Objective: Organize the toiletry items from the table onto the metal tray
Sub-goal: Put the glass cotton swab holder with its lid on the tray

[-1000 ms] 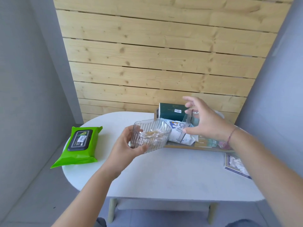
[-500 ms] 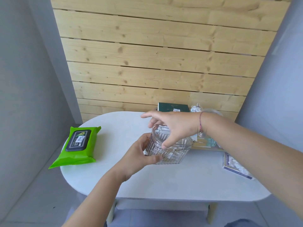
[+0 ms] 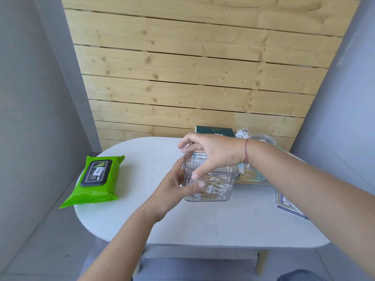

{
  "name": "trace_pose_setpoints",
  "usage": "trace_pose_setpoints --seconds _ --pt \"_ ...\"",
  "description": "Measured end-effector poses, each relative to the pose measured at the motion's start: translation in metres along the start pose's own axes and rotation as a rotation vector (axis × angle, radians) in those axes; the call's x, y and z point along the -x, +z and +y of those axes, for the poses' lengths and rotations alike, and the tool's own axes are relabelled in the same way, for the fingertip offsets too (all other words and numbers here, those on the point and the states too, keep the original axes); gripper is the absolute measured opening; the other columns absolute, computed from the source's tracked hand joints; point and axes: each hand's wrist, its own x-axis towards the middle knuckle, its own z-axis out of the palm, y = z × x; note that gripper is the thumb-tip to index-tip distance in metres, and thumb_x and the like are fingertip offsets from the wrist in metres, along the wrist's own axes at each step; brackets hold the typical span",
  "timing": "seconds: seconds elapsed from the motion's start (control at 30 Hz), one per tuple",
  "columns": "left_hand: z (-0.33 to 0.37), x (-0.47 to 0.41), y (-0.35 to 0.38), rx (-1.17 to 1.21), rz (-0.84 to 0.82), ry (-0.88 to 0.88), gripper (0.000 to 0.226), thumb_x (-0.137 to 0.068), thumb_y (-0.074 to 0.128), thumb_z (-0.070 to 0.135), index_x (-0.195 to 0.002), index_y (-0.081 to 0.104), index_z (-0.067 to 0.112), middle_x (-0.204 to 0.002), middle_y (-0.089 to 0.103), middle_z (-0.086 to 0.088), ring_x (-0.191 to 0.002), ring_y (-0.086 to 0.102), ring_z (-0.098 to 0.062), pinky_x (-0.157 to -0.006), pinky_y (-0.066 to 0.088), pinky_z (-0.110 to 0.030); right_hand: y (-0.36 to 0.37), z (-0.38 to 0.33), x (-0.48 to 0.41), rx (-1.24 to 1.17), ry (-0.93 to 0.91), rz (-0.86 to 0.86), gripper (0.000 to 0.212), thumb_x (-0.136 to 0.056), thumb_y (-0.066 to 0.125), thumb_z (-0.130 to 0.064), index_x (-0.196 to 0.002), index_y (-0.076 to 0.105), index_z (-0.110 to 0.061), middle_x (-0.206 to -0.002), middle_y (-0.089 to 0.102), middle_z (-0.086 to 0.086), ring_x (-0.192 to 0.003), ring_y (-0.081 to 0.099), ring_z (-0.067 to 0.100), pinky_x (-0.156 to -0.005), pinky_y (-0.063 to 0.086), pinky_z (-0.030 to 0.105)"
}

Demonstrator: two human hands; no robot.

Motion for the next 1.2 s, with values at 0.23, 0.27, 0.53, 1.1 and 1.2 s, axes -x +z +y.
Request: trace_pose_setpoints --seconds 0.23,0.27,0.53,1.1,1.2 --pt "0.009 -0.005 -0.005 0.2 -0.044 -0.007 0.056 -0.085 0.066 0.016 -0.131 0.044 0.039 -0.101 0.068 -0.001 -0.091 0.067 -0.011 -0.073 0.052 -0.021 -0.007 0.022 0.026 0.02 -0.011 0.23 0.048 -0.076 0.066 -0.052 -0.121 0.055 -0.037 -0.136 0.048 -0.017 -0.13 0.04 -0.002 -0.107 0.029 0.015" --pt "0.01 -0.006 -0.006 0.221 -0.04 -0.014 0.053 -0.085 0.066 0.017 -0.13 0.046 0.038 -0.105 0.069 -0.006 -0.095 0.068 -0.016 -0.074 0.054 -0.024 -0.008 0.027 0.032 -0.007 -0.002 0.241 0.05 -0.076 0.061 -0.055 -0.124 0.052 -0.042 -0.138 0.047 -0.018 -0.13 0.038 -0.005 -0.105 0.027 0.01" --pt "0.009 -0.014 -0.001 0.205 -0.058 -0.064 0.054 -0.082 0.07 0.018 -0.131 0.049 0.027 -0.118 0.069 -0.007 -0.107 0.067 -0.022 -0.08 0.054 -0.029 0.015 0.058 0.05 -0.195 -0.008 0.254 0.045 -0.077 0.062 -0.055 -0.12 0.061 -0.043 -0.135 0.052 -0.012 -0.129 0.046 0.004 -0.112 0.037 0.033" --pt "0.005 -0.018 0.009 0.089 -0.101 -0.014 0.073 -0.091 0.059 0.021 -0.139 0.015 0.054 -0.098 0.069 0.01 -0.078 0.065 0.0 -0.066 0.05 -0.016 -0.005 0.062 0.059 -0.17 0.045 0.161 0.041 -0.075 0.067 -0.044 -0.116 0.064 -0.043 -0.122 0.061 -0.013 -0.119 0.054 0.005 -0.111 0.036 0.033" --pt "0.006 -0.016 0.006 0.07 -0.131 0.006 0.075 -0.088 0.064 0.024 -0.14 0.017 0.053 -0.114 0.068 0.003 -0.097 0.067 -0.006 -0.079 0.053 -0.024 -0.009 0.06 0.059 -0.145 0.039 0.149 0.041 -0.076 0.067 -0.044 -0.117 0.064 -0.041 -0.122 0.061 -0.019 -0.119 0.054 0.002 -0.112 0.035 0.033"
